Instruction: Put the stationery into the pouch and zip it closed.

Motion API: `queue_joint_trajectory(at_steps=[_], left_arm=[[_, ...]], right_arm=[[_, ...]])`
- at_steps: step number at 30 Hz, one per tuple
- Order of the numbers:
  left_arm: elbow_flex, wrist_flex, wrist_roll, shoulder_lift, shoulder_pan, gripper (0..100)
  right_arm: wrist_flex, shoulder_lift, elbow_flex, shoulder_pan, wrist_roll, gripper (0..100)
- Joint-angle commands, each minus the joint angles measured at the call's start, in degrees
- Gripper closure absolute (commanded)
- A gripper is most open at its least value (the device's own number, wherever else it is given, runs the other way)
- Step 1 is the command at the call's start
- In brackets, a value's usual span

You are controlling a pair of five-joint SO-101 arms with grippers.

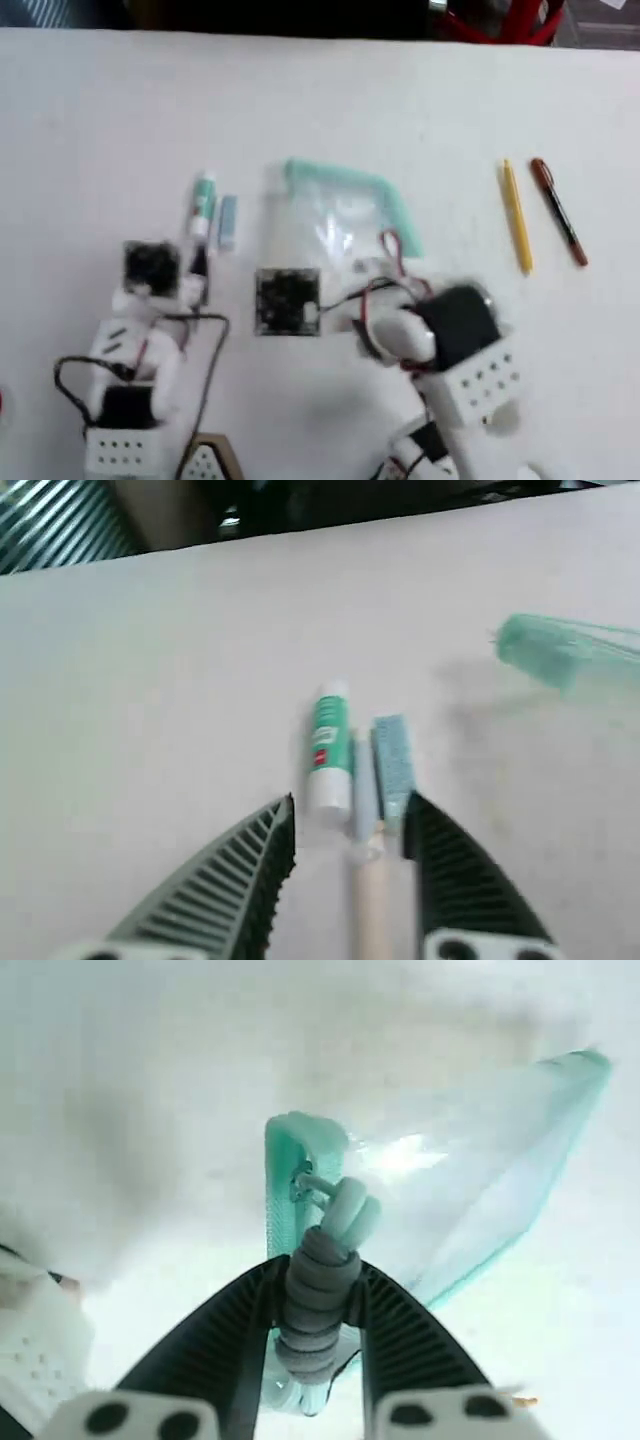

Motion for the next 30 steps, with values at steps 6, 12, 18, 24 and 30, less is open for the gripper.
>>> queue_joint_trajectory(at_steps=[6, 12, 18, 24, 30], left_arm=[[-11.69, 3.08, -16.97, -0.40, 25.54, 70], [-13.19, -2.20, -29.63, -0.31, 30.29, 70], [-2.99, -20.31, -36.40, -0.04, 31.69, 70], [0.35, -25.23, -37.01, 0.40, 36.53, 72], [0.35, -28.84, -37.19, 0.75, 35.30, 72]], right_arm=[[0.75, -2.86, -12.57, 5.67, -1.14, 98.1], [1.10, -2.51, -11.69, 8.57, -0.62, 98.1], [1.10, -2.24, -11.34, 2.77, 0.35, 98.1], [1.10, 2.59, -11.69, -2.33, -0.44, 98.1], [1.10, 1.98, -14.24, -5.85, -1.76, 98.1]])
